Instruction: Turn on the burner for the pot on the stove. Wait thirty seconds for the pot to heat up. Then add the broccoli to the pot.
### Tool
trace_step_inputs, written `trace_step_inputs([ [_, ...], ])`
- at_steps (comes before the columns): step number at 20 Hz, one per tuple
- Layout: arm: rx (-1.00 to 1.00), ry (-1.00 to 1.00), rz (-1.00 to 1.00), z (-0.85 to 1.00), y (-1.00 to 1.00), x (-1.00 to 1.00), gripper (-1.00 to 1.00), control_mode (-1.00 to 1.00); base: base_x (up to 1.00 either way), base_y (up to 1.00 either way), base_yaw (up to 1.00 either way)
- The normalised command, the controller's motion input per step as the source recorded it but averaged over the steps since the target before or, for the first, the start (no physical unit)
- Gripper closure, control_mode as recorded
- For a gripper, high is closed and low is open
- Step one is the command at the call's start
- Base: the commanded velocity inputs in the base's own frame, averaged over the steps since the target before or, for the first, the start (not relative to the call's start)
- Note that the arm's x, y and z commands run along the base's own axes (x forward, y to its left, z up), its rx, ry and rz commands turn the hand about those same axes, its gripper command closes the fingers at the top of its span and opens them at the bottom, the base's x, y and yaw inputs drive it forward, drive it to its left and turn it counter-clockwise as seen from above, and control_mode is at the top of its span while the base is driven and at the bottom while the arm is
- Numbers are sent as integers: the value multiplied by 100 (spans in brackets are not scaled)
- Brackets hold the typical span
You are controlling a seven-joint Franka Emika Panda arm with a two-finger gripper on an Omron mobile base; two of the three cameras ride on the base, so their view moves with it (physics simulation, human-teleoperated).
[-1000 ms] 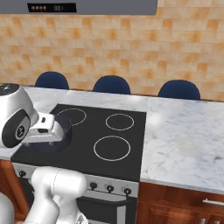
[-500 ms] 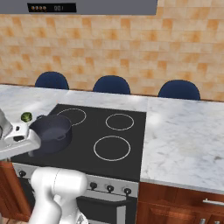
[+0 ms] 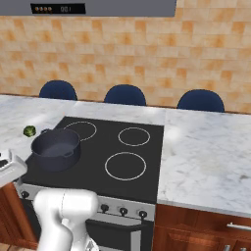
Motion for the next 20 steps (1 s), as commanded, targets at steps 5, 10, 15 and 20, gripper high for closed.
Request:
trace_step_inputs([
  [5,-6,0,9,-21,20,0,-100,-100,0,0,0],
  [10,0,0,0,0,0,0,-100,-100,0,0,0],
  [15,0,0,0,-11,0,0,-100,-100,0,0,0],
  [20,6,-1,0,-42,1,0,-100,-100,0,0,0],
])
